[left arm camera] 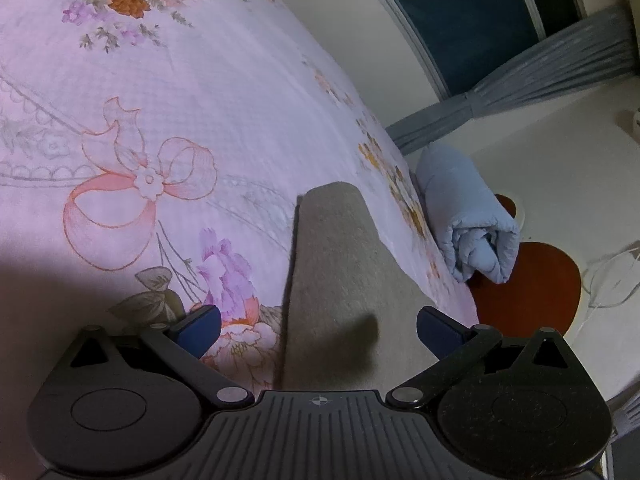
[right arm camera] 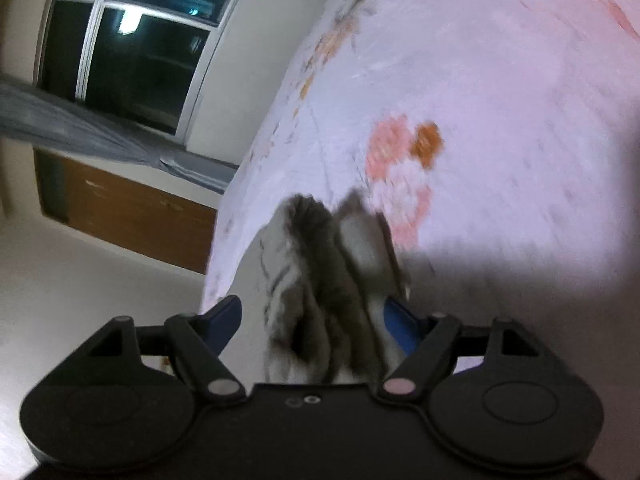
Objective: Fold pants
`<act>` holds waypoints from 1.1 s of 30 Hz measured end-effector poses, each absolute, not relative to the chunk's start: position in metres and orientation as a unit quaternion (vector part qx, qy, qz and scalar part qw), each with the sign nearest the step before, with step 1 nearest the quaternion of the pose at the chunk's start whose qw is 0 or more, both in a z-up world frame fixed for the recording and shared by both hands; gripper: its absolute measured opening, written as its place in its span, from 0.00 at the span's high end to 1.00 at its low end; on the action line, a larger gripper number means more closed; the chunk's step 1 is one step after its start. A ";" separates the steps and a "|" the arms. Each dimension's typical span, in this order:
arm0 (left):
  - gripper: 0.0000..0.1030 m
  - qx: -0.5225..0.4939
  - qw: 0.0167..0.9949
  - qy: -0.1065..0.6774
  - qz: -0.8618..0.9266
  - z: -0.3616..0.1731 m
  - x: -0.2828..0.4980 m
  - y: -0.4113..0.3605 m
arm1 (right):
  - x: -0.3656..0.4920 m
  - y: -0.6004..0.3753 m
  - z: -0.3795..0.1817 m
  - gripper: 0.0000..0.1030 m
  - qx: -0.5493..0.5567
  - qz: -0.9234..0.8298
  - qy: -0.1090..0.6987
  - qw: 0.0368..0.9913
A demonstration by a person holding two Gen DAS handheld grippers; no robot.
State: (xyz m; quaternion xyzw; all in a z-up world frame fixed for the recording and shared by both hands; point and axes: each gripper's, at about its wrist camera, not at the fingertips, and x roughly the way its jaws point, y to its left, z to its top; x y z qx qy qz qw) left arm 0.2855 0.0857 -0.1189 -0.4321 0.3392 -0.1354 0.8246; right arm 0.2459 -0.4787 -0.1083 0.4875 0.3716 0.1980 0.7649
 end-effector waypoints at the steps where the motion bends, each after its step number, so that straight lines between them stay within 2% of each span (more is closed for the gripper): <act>1: 0.00 -0.431 0.827 0.337 -0.131 -0.117 0.283 0.086 | 0.240 -0.482 -0.108 0.30 0.498 0.199 0.369 0.759; 7: 0.00 -0.430 0.832 0.328 -0.122 -0.115 0.264 0.091 | 0.217 -0.478 -0.115 0.30 0.530 0.197 0.362 0.741; 9: 0.00 -0.424 0.838 0.326 -0.114 -0.112 0.253 0.093 | 0.220 -0.470 -0.111 0.35 0.529 0.192 0.354 0.747; 17: 0.00 -0.396 0.855 0.317 -0.106 -0.113 0.213 0.099 | 0.222 -0.451 -0.114 0.38 0.516 0.158 0.371 0.756; 18: 0.00 -0.398 0.854 0.317 -0.105 -0.114 0.212 0.100 | 0.223 -0.448 -0.115 0.37 0.514 0.154 0.372 0.757; 20: 0.00 -0.399 0.853 0.318 -0.105 -0.113 0.214 0.099 | 0.232 -0.441 -0.117 0.27 0.525 0.151 0.364 0.754; 22: 0.00 -0.400 0.851 0.321 -0.108 -0.112 0.216 0.097 | 0.241 -0.432 -0.113 0.26 0.517 0.134 0.373 0.759; 23: 0.00 -0.400 0.851 0.322 -0.108 -0.112 0.217 0.096 | 0.242 -0.429 -0.109 0.38 0.511 0.126 0.373 0.764; 25: 0.00 -0.400 0.851 0.322 -0.110 -0.112 0.217 0.095 | 0.239 -0.423 -0.099 0.73 0.510 0.116 0.360 0.773; 29: 0.00 -0.399 0.852 0.320 -0.110 -0.113 0.215 0.093 | 0.216 -0.412 -0.073 0.74 0.534 0.116 0.295 0.784; 31: 0.00 -0.401 0.851 0.319 -0.110 -0.113 0.216 0.092 | 0.202 -0.414 -0.088 0.74 0.542 0.076 0.288 0.786; 33: 0.00 -0.399 0.851 0.322 -0.113 -0.111 0.219 0.092 | 0.202 -0.422 -0.122 0.73 0.552 0.035 0.322 0.768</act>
